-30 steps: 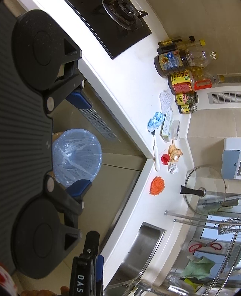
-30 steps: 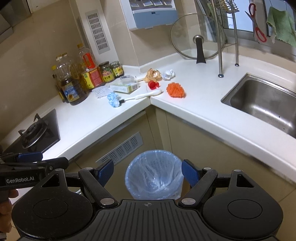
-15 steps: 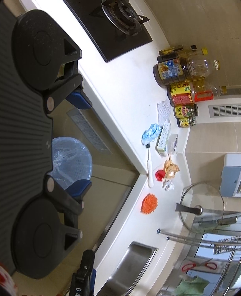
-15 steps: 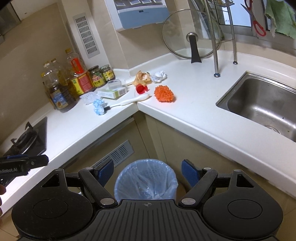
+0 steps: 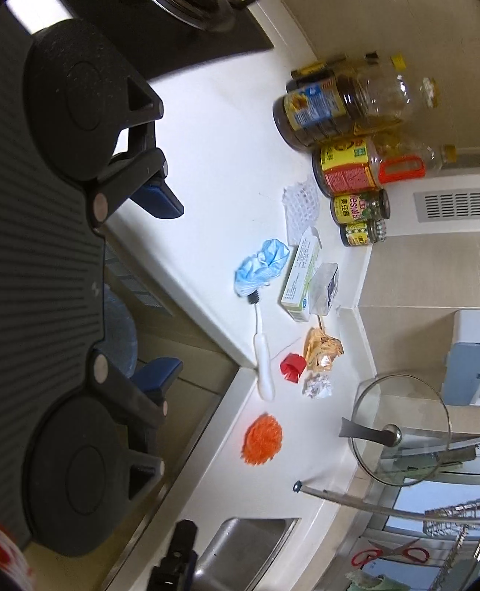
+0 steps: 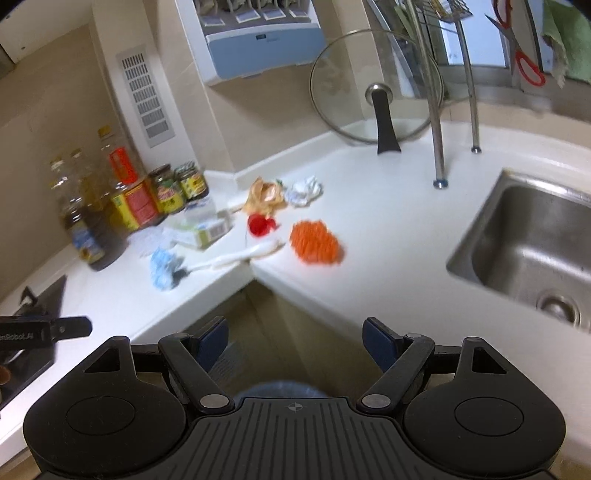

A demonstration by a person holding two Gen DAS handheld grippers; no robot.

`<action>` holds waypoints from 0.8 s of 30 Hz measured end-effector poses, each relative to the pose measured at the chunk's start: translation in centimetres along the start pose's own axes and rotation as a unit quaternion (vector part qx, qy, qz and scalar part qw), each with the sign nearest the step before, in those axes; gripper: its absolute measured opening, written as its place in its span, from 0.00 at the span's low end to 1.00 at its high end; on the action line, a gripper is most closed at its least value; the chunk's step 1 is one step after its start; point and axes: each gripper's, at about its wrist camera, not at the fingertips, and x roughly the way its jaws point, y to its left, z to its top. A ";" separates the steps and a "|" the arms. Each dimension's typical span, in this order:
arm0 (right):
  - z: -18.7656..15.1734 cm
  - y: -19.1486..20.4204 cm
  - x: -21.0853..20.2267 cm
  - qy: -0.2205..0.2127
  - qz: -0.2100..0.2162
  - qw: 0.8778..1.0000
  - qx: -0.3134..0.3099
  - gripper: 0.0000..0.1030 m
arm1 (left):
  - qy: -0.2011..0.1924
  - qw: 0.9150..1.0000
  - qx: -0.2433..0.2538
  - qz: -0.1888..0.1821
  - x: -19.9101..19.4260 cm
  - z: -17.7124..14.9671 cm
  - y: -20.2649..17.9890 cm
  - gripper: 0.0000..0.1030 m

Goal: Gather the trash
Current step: 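Move both tools up toward the blue glove and orange scrubber, then grasp the blue glove with the left tool while the right tool grasps the orange scrubber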

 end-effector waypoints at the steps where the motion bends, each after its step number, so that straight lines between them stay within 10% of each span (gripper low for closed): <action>1: 0.5 0.0 0.9 -0.004 -0.004 1.000 -0.002 0.78 | 0.003 1.000 0.000 -0.003 0.8 0.5 0.2 0.78; 24: 5.9 -0.2 16.7 0.005 -0.084 0.995 -0.054 0.68 | 0.025 0.999 0.023 -0.039 13.4 7.3 4.2 0.74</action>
